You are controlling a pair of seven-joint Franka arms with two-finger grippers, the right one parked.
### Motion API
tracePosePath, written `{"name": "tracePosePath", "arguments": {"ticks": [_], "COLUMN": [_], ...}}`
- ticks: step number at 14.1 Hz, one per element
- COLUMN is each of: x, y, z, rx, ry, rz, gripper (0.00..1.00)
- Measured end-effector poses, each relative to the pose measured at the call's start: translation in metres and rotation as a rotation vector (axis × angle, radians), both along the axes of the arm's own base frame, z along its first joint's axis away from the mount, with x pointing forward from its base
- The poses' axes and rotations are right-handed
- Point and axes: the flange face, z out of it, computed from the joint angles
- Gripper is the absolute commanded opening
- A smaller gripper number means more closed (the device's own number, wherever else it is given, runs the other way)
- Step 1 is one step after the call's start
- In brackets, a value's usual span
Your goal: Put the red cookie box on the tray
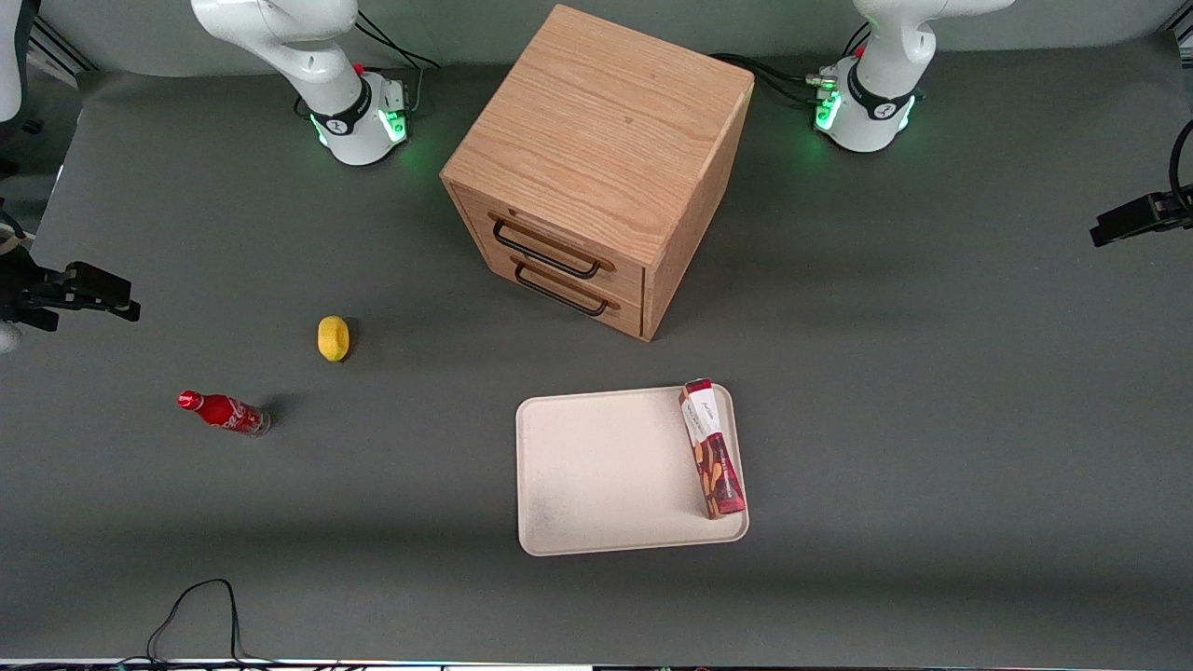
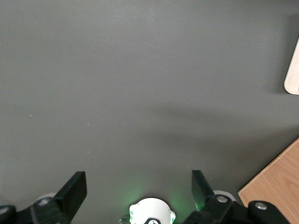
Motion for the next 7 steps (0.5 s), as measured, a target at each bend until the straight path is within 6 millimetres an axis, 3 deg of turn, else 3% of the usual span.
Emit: {"name": "tracePosePath", "arguments": {"ticks": [3, 7], "x": [-0.001, -0.002], "y": [-0.014, -0.017], "z": [0.001, 0.001], "rx": [-0.001, -0.013], "ry": [0.014, 0.021], "rz": [-0.024, -0.027], "gripper": [1.0, 1.0]}}
